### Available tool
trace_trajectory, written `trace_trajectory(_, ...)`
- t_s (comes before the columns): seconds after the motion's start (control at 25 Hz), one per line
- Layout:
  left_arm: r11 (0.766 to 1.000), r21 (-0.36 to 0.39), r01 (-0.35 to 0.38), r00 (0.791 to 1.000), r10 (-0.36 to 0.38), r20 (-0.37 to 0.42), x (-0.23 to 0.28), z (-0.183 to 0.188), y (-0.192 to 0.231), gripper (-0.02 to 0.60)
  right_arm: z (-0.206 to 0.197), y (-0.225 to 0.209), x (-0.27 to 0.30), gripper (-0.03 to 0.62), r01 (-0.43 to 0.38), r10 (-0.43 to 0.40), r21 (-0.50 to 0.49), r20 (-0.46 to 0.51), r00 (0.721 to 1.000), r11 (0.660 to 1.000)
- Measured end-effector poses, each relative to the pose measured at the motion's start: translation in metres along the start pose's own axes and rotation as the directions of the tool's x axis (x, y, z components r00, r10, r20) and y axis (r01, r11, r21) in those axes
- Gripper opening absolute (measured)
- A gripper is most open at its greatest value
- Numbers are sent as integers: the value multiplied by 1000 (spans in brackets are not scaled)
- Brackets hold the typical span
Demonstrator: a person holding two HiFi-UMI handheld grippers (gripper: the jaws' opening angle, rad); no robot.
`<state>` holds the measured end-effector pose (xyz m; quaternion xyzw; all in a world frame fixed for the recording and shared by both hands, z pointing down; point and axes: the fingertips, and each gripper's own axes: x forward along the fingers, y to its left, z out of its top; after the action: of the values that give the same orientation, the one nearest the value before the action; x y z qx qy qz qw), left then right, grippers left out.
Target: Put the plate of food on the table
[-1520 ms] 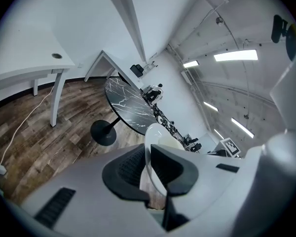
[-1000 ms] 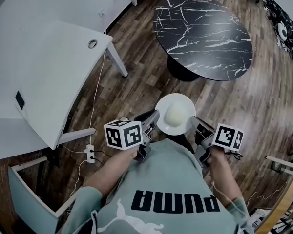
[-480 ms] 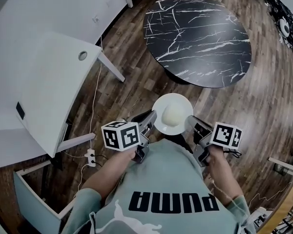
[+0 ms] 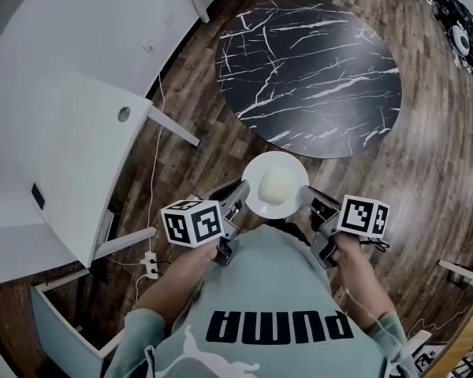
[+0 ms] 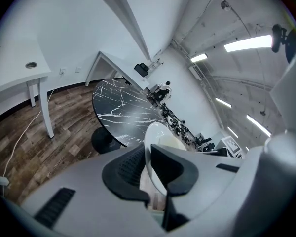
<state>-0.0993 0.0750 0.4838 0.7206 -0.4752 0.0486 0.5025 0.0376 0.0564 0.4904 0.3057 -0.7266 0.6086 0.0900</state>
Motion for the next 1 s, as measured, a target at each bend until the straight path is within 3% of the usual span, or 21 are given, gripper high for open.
trace_trajectory(0.52, 999, 46, -11, 1000, 11, 1, 54, 18, -35, 41, 55, -28, -24, 34, -26, 26, -3, 35, 999, 1000)
trace_trajectory(1.0, 996, 90, 20, 997, -13, -72, 90, 32, -50, 41, 79, -48, -36, 32, -10, 4, 55, 102, 995, 998)
